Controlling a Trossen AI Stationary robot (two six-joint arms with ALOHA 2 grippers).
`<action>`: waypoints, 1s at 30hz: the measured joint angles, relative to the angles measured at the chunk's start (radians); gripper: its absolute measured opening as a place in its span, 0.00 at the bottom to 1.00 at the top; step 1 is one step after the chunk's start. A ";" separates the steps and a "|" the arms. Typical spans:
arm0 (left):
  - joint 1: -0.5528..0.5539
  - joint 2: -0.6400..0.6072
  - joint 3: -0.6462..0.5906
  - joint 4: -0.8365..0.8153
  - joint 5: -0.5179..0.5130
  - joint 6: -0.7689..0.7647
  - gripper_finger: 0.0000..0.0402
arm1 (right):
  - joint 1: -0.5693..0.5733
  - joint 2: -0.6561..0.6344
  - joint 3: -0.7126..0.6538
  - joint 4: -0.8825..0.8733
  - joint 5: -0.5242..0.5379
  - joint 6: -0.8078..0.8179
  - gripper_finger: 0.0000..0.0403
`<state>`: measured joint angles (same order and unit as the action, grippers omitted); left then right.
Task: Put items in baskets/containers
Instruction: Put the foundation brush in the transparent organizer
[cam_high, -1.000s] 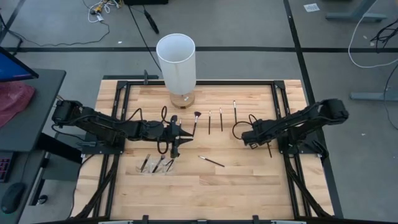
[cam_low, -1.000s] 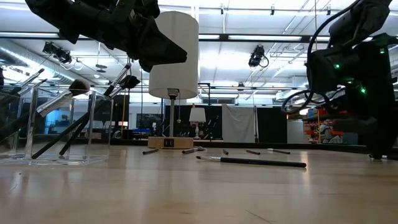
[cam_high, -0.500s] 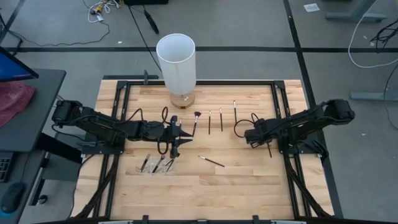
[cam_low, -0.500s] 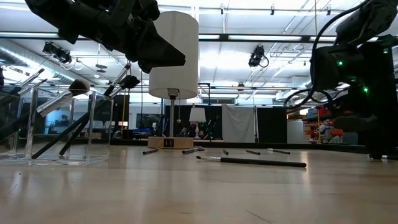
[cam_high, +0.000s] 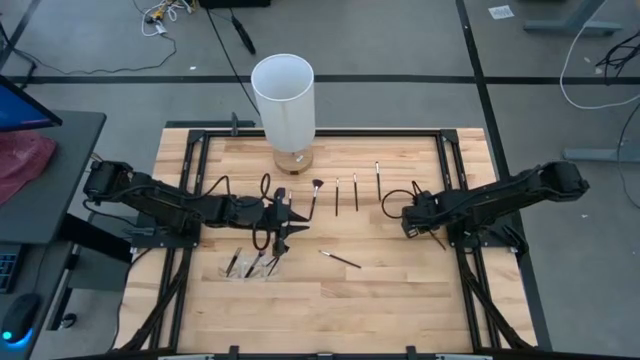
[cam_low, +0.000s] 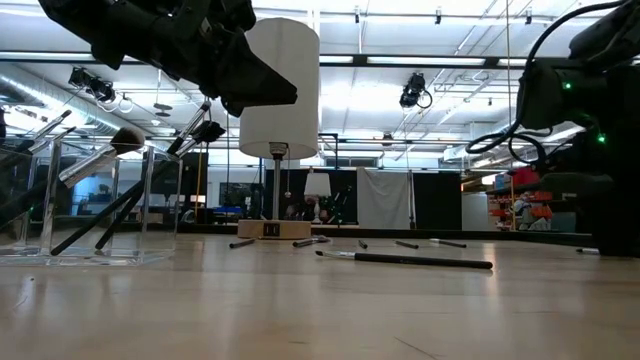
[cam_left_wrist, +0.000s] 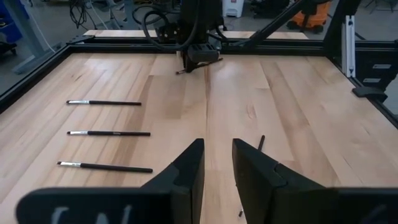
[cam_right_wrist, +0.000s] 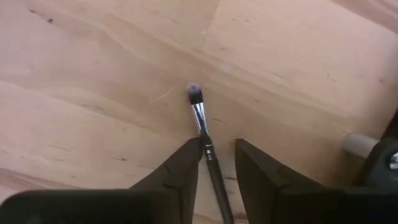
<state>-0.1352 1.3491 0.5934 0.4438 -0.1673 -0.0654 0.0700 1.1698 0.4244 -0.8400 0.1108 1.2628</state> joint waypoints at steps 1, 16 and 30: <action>0.000 0.000 0.000 0.000 0.000 0.000 0.21 | 0.000 -0.001 0.000 0.003 0.000 -0.005 0.27; 0.000 0.000 0.000 0.000 0.000 -0.001 0.21 | 0.091 0.015 -0.031 0.041 0.088 -0.091 0.04; 0.000 0.000 0.000 0.000 0.000 -0.001 0.21 | 0.268 0.019 -0.045 0.090 0.257 -0.037 0.01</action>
<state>-0.1352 1.3491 0.5934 0.4442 -0.1677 -0.0666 0.3383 1.1892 0.3794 -0.7498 0.3679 1.2258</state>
